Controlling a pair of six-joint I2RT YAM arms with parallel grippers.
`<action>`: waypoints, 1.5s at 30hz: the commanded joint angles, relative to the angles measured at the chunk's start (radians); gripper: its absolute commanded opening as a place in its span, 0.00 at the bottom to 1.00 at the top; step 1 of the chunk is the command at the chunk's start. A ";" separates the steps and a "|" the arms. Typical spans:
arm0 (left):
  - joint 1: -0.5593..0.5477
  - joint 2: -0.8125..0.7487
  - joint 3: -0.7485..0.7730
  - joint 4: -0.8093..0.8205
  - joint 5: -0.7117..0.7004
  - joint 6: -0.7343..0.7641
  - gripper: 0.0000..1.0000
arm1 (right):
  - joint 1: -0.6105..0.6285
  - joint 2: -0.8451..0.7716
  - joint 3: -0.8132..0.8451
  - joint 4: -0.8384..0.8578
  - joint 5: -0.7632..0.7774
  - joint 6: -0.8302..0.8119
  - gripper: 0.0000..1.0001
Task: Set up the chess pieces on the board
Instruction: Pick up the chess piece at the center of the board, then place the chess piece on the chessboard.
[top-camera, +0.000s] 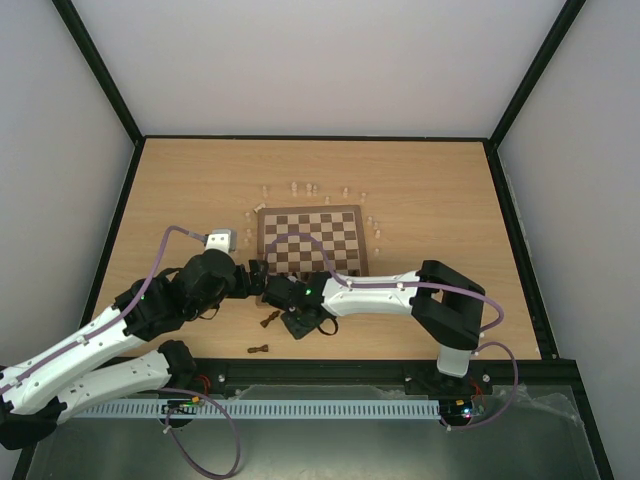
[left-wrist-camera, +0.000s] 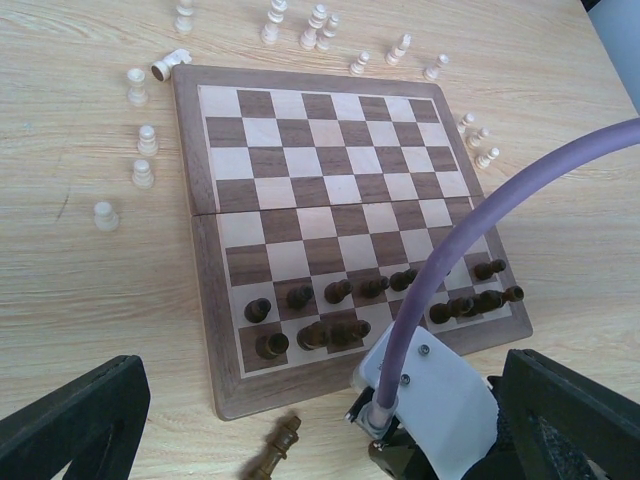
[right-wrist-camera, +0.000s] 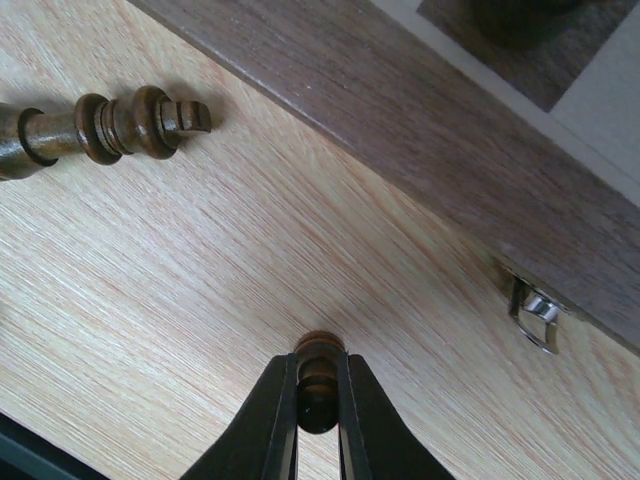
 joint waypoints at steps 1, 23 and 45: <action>0.007 -0.006 0.004 -0.008 -0.015 0.001 0.99 | -0.013 -0.062 0.017 -0.082 0.036 0.003 0.02; 0.010 0.029 0.004 0.000 0.000 0.016 0.99 | -0.366 -0.270 0.111 -0.282 0.113 -0.151 0.02; 0.015 0.034 0.004 -0.002 0.003 0.016 0.99 | -0.427 -0.065 0.107 -0.183 0.065 -0.210 0.05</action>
